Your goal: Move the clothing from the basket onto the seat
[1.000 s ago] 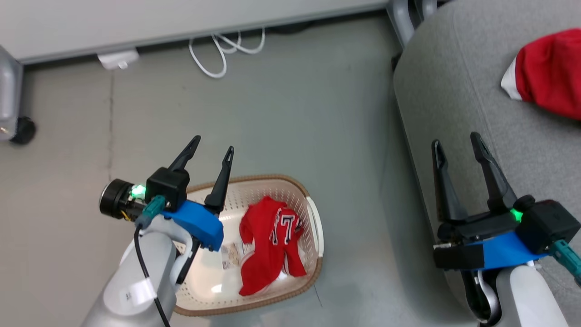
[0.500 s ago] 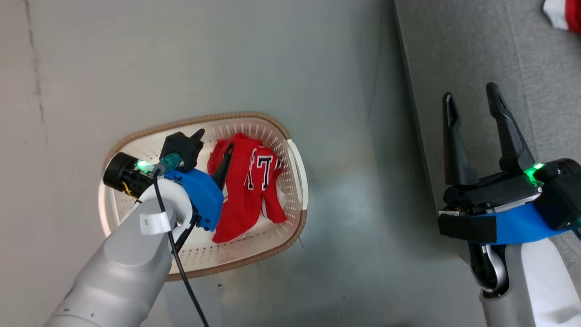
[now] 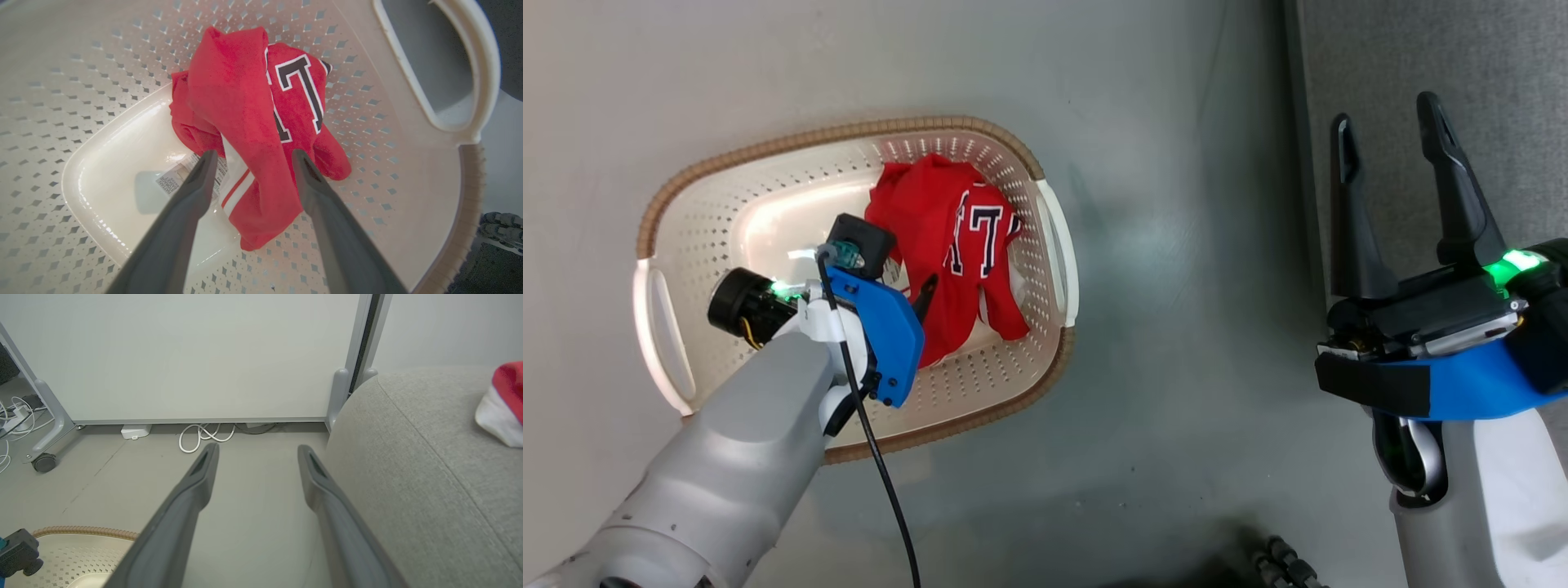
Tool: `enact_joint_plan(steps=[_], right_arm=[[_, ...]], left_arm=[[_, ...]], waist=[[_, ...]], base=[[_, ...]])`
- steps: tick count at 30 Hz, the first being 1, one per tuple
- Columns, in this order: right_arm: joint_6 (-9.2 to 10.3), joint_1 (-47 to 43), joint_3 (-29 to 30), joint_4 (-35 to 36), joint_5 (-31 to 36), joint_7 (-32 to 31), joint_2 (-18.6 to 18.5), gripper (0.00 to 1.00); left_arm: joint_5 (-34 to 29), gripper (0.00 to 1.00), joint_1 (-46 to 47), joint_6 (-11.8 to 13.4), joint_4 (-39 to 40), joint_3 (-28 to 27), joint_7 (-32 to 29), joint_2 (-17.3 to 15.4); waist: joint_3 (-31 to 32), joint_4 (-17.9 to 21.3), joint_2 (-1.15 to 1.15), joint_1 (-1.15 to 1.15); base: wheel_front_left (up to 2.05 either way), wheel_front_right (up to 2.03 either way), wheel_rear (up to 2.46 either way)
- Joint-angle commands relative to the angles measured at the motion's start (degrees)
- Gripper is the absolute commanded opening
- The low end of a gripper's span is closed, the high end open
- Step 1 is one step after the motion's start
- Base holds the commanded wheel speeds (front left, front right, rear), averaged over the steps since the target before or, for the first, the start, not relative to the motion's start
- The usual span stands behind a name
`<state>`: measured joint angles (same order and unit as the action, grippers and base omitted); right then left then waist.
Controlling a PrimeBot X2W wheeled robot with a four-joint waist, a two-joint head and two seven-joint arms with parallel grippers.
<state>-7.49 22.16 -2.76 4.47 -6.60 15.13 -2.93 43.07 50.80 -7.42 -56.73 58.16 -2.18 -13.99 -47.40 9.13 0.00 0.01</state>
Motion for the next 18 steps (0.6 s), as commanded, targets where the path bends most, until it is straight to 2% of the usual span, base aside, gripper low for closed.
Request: enact_joint_plan(steps=[1, 12, 18], right_arm=[[-0.01, 0.9, 0.1, 0.5, 0.1, 0.0, 0.1, 1.0], [-0.01, 0.9, -0.1, 4.0, 0.4, 0.0, 0.1, 1.0], [-0.01, 0.8, 0.1, 4.6, 0.7, 0.0, 0.1, 1.0]], left_arm=[[0.8, 1.0, 1.4, 0.0, -0.4, 0.9, 0.1, -0.5], [7.3, 1.0, 5.8, 0.0, -3.3, 6.7, 0.0, 0.2], [8.8, 1.0, 8.3, 0.0, -4.4, 9.2, 4.1, 1.1]], waist=[[-1.8, 0.3, 0.0, -0.01], [-7.7, 1.3, 0.0, -0.01], [-9.2, 1.4, 0.0, -0.01]], base=[[0.0, 0.0, 0.0], [0.0, 0.0, 0.0], [0.0, 0.0, 0.0]])
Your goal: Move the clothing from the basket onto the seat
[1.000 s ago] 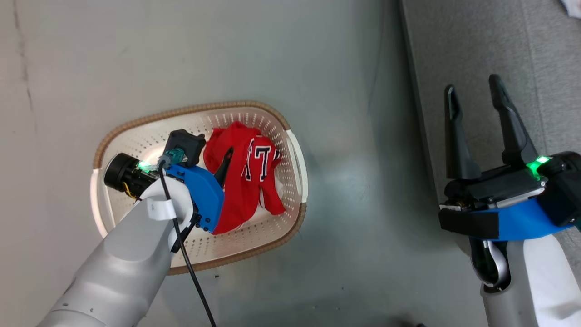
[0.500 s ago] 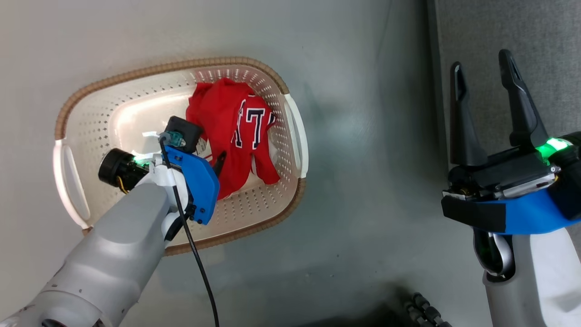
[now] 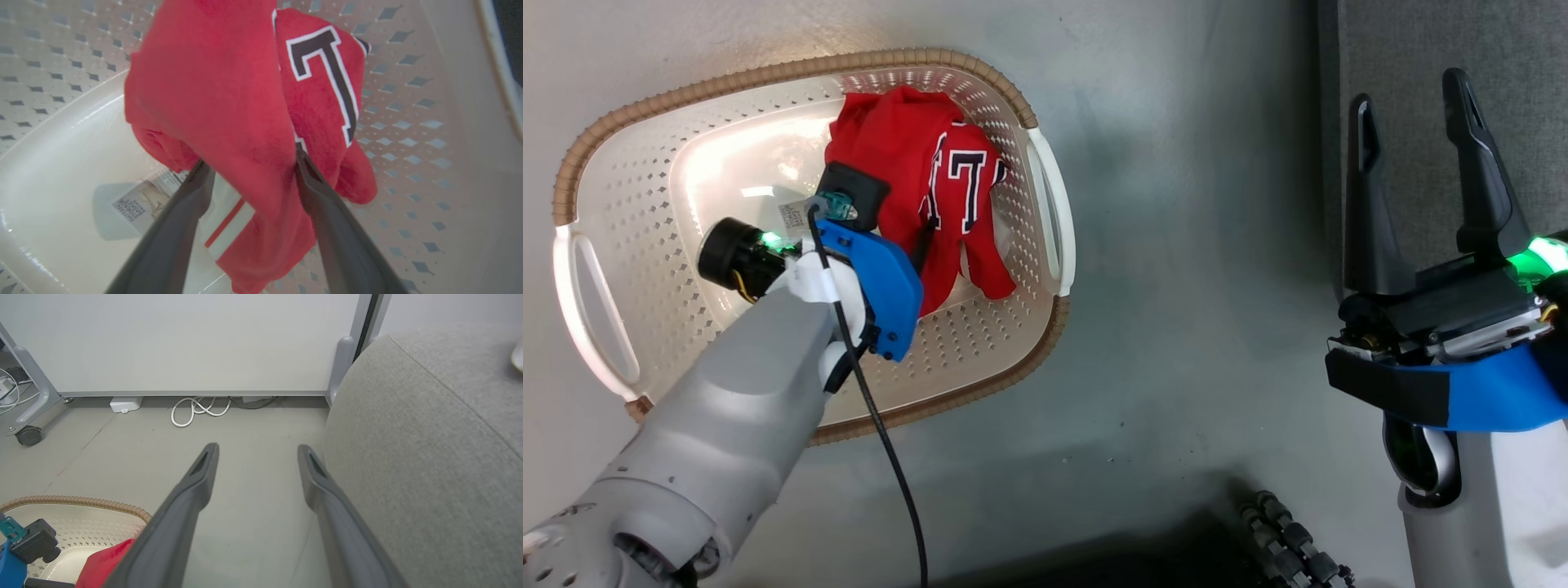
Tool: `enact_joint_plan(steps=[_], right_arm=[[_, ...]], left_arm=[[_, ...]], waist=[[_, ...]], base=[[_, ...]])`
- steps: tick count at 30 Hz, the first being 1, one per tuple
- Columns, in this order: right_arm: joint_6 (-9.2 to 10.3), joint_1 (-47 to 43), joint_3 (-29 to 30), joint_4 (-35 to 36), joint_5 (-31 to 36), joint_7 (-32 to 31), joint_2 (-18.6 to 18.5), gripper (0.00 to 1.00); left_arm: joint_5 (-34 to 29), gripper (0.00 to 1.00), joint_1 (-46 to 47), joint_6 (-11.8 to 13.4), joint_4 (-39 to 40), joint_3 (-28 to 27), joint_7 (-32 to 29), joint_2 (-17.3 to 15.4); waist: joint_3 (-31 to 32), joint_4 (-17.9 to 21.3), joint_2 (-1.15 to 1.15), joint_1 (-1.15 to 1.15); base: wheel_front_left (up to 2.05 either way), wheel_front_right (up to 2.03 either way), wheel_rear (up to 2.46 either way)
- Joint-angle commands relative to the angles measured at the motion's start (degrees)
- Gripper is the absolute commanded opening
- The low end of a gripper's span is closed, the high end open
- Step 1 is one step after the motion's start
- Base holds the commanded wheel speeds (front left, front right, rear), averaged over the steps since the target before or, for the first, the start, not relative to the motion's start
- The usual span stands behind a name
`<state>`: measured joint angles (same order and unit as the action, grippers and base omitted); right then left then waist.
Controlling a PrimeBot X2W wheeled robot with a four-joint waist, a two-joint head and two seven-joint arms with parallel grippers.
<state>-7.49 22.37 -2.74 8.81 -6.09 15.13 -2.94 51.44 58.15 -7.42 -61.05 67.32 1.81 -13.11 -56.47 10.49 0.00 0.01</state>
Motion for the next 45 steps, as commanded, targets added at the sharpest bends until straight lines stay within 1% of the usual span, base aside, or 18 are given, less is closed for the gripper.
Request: enact_joint_plan(steps=[1, 2, 3, 7, 15, 21, 26, 30, 35, 42, 45], right_arm=[[-0.01, 0.6, 0.1, 0.3, 0.1, 0.0, 0.1, 1.0], [-0.01, 0.5, 0.2, 0.3, 0.2, 0.0, 0.1, 1.0], [-0.01, 0.5, 0.2, 0.2, 0.1, 0.0, 0.1, 1.0], [-0.01, 0.9, 0.2, -0.2, 0.1, 0.0, 0.1, 1.0], [-0.01, 1.2, 0.6, -1.0, 0.5, 0.0, 0.1, 1.0], [-0.01, 0.5, 0.5, -1.9, 0.6, 0.0, 0.1, 1.0], [-0.01, -0.4, 0.3, -3.3, 0.8, 0.0, 0.1, 1.0], [-0.01, -1.6, 0.3, -4.6, 0.8, 0.0, 0.1, 1.0], [-0.01, -3.2, 0.4, -6.4, 0.8, 0.0, 0.1, 1.0], [-0.01, -6.3, 0.4, -8.5, 0.4, 0.0, 0.1, 1.0], [-0.01, -7.3, 0.4, -9.0, 0.2, 0.0, 0.1, 1.0]], left_arm=[[1.2, 0.67, 0.6, -0.1, 0.0, 0.7, -0.3, 0.5], [1.6, 0.32, 0.7, -0.1, 0.2, 1.3, -0.3, 0.6], [1.9, 0.0, 1.2, -0.1, 0.4, 1.6, 0.2, 0.4], [2.6, 0.0, 1.7, -0.1, 1.0, 3.6, 1.4, 0.4], [2.3, 0.0, 2.3, -0.1, 1.7, 5.3, 7.1, 0.4], [2.2, 0.0, 1.1, -0.1, 1.6, 5.8, 11.9, 0.9], [1.7, 0.0, 0.4, -0.1, 2.2, 5.8, 13.4, 0.6], [0.3, 0.0, 0.2, -0.1, 5.1, 2.1, 13.4, -0.4], [-4.9, 0.0, -2.1, 0.0, 8.9, -3.8, 13.4, -1.5], [-11.1, 0.0, -6.3, 0.1, 12.8, -10.9, 13.5, -1.5], [-12.7, 0.0, -7.4, 0.1, 13.8, -12.4, 13.5, -1.3]], waist=[[-0.1, -0.1, 0.0, -0.01], [-0.2, -0.1, 0.0, -0.01], [-0.2, -0.2, 0.0, -0.01], [-0.1, -0.4, 0.0, -0.01], [2.2, -1.7, 0.0, -0.01], [6.3, -3.6, 0.0, -0.01], [11.0, -5.1, 0.0, -0.01], [15.4, -6.1, 0.0, -0.01], [21.2, -7.1, 0.0, -0.01], [29.7, -7.4, 0.0, -0.01], [32.2, -7.4, 0.0, -0.01]], base=[[0.0, 0.0, 0.0], [0.0, 0.0, 0.0], [0.0, 0.0, 0.0], [0.0, 0.0, 0.0], [0.0, 0.0, 0.0], [0.0, 0.0, 0.0], [0.0, 0.0, 0.0], [0.0, 0.0, 0.0], [0.0, 0.0, 0.0], [0.0, 0.0, 0.0], [0.0, 0.0, 0.0]])
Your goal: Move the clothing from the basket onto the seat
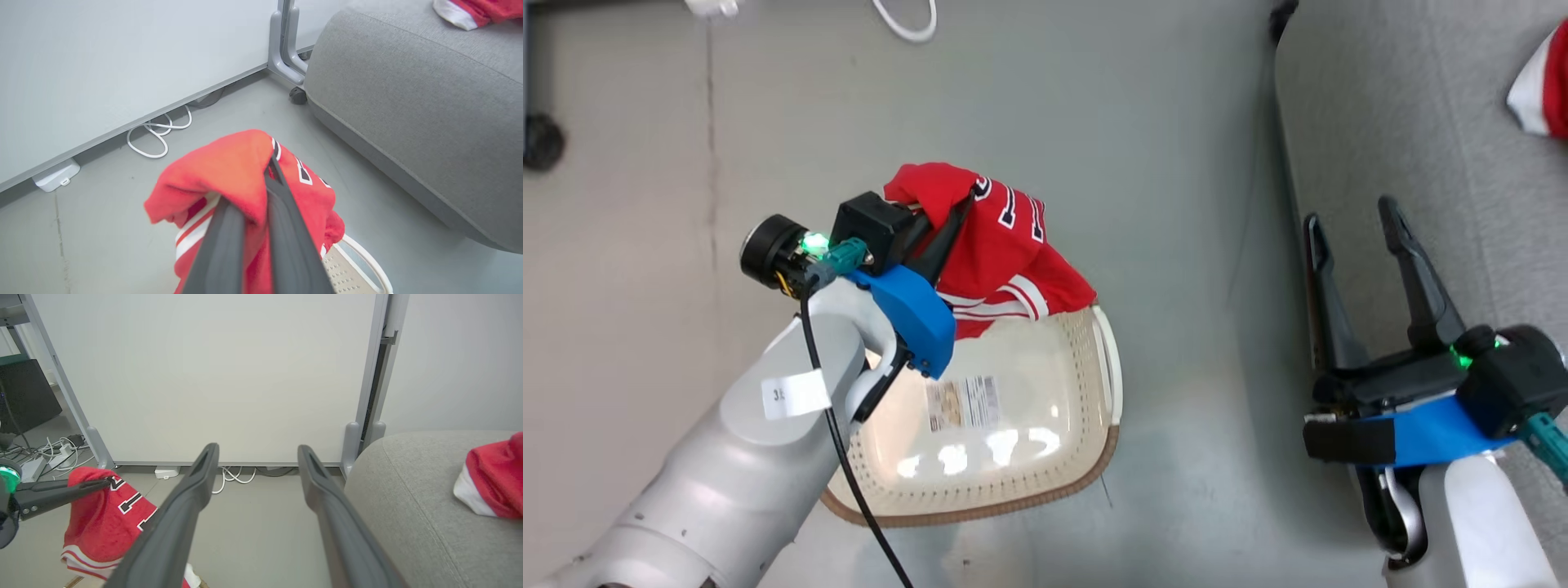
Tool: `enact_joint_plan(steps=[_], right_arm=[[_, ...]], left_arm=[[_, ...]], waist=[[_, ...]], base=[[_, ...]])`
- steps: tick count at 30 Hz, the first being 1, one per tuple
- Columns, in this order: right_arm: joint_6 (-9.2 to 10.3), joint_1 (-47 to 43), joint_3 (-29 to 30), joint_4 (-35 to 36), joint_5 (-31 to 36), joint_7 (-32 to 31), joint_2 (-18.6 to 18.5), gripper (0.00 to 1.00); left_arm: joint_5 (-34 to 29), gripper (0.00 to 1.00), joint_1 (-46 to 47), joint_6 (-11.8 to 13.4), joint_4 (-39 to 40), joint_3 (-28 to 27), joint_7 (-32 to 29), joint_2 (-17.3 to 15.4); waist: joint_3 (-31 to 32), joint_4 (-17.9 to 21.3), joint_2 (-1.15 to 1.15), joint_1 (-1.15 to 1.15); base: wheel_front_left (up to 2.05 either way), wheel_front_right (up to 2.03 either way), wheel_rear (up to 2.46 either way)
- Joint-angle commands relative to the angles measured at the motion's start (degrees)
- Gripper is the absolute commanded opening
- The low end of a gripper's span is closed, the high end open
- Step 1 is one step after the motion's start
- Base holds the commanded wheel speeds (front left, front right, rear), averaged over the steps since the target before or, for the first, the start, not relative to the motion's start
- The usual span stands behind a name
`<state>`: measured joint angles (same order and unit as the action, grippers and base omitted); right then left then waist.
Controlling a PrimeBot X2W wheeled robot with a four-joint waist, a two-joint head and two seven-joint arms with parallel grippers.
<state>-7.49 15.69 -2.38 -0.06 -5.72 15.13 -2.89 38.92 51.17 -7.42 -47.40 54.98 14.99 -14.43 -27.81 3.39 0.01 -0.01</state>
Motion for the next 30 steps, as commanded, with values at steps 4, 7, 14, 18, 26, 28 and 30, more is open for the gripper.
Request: enact_joint_plan(steps=[4, 7, 14, 18, 26, 28, 30], right_arm=[[-0.01, -2.8, 0.2, -1.2, -0.6, 0.0, 0.0, 1.0], [-0.01, -4.5, 0.2, -1.9, -1.1, 0.0, 0.0, 1.0], [-0.01, -9.0, 0.5, -3.5, -1.5, 0.0, 0.0, 1.0], [-0.01, -11.4, 0.7, -4.2, -1.9, 0.0, 0.0, 1.0], [-0.01, -15.6, 1.1, -4.8, -2.4, 0.0, 0.0, 1.0], [-0.01, -16.2, 1.2, -4.6, -2.4, 0.0, 0.0, 1.0], [-0.01, -16.6, 1.1, -4.5, -2.3, 0.0, 0.0, 1.0]], left_arm=[[-2.8, 0.0, -2.7, 0.0, 1.7, -2.5, 0.3, 0.4], [-4.2, 0.0, -4.1, 0.0, 2.3, -3.7, 0.3, 1.0], [-5.8, 0.0, -6.8, 0.0, 4.2, -5.5, 0.3, 2.3], [-6.2, 0.0, -7.6, 0.0, 5.5, -5.7, 0.3, 2.8], [-6.4, 0.0, -9.1, 0.0, 8.2, -4.4, 0.3, 4.2], [-6.3, 0.0, -9.4, 0.0, 8.8, -4.0, 0.3, 4.4], [-6.2, 0.0, -9.7, 0.0, 9.3, -3.7, 0.3, 4.6]], waist=[[8.3, -0.2, -0.01, 0.01], [11.5, 0.0, -0.01, 0.01], [18.7, -0.2, -0.01, 0.01], [22.3, -0.7, -0.01, 0.01], [27.7, -2.1, -0.01, 0.01], [28.2, -2.6, -0.01, 0.01], [28.5, -3.0, -0.01, 0.01]], base=[[0.0, 0.0, 0.0], [0.0, 0.0, 0.0], [0.0, 0.0, 0.0], [0.0, 0.0, 0.0], [0.0, 0.0, 0.0], [0.0, 0.0, 0.0], [0.0, 0.0, 0.0]])
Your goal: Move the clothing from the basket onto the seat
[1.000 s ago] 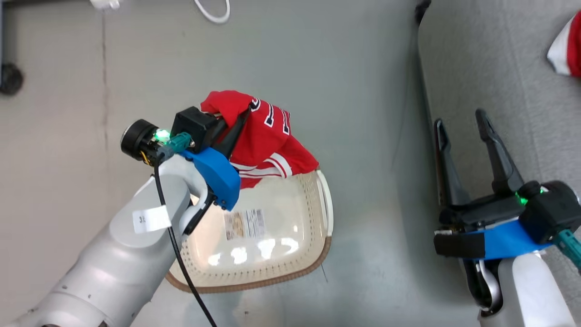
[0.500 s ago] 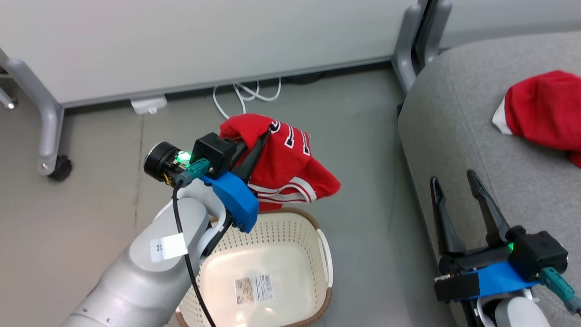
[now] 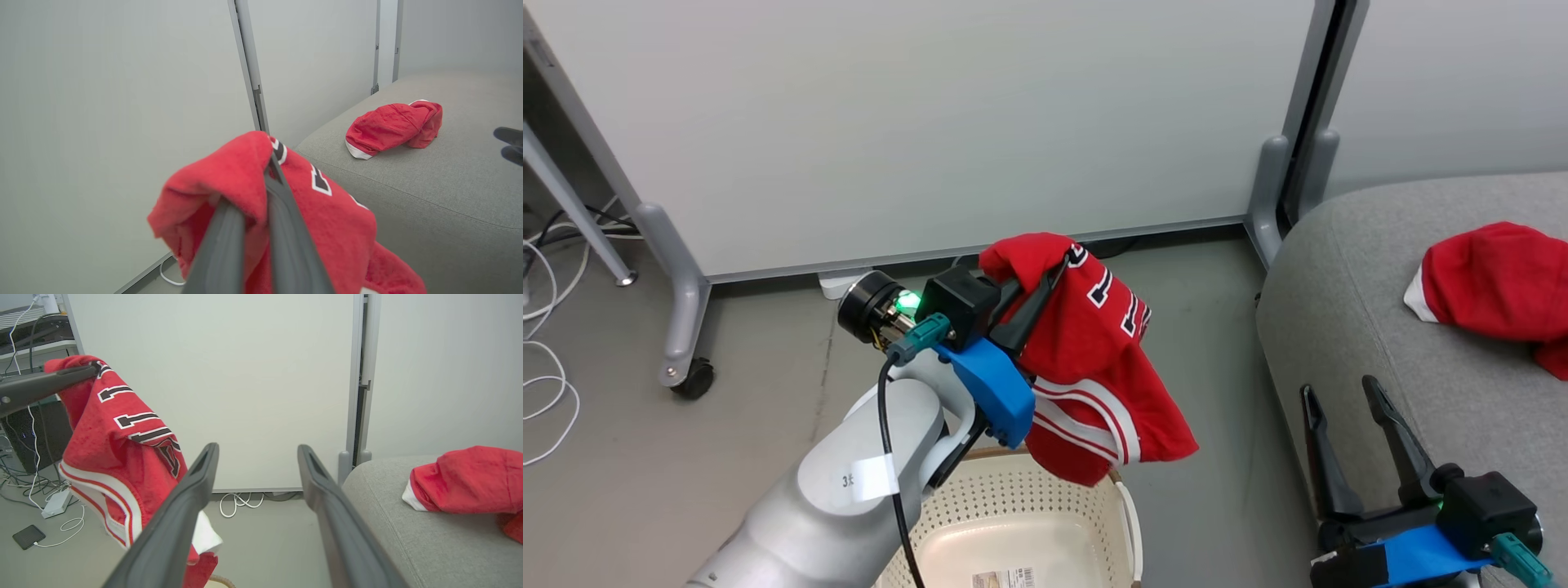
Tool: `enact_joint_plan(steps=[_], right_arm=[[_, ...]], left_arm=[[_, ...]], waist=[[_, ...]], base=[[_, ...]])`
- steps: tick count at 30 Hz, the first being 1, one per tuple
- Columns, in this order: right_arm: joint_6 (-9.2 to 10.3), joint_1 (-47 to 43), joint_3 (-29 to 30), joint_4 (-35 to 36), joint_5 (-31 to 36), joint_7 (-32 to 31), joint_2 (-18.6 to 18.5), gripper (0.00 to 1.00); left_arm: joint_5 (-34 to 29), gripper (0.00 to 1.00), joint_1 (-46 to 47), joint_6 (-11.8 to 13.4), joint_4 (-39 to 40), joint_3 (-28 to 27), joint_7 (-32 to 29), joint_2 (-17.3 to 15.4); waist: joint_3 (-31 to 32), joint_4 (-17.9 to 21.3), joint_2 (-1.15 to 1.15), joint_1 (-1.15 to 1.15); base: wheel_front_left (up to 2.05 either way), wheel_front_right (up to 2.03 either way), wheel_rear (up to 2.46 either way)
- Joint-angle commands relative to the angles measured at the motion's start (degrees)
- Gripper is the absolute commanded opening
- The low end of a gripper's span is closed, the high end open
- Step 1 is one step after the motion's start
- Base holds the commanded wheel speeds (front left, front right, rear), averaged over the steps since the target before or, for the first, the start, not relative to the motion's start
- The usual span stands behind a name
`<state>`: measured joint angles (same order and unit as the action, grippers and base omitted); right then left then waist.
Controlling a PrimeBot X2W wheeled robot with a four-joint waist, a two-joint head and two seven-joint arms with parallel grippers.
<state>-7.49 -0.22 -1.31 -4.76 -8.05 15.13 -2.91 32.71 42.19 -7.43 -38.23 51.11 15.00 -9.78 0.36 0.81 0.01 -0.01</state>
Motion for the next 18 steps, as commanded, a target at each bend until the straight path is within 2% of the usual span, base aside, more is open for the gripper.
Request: enact_joint_plan(steps=[1, 9, 18], right_arm=[[-0.01, -0.8, 0.0, 0.2, 0.2, 0.0, 0.0, 1.0], [-0.01, 0.3, -2.1, -0.2, 1.6, 0.0, 0.0, 1.0], [-0.01, 6.9, -11.4, -3.4, 2.9, 0.0, -3.5, 1.0]], left_arm=[[0.0, 0.0, -0.8, 0.0, 0.4, 0.3, 0.3, 0.0], [0.0, 0.0, -1.2, 0.1, 1.6, 0.8, 0.3, 0.2], [-0.5, 0.0, -0.1, 0.2, 2.5, 1.0, 0.3, 0.5]], waist=[[0.4, -0.6, -0.01, 0.01], [0.7, -1.6, -0.01, 0.01], [0.0, -2.3, -0.01, 0.01]], base=[[0.0, 0.0, 0.0], [0.0, 0.0, 0.0], [0.0, 0.0, 0.0]])
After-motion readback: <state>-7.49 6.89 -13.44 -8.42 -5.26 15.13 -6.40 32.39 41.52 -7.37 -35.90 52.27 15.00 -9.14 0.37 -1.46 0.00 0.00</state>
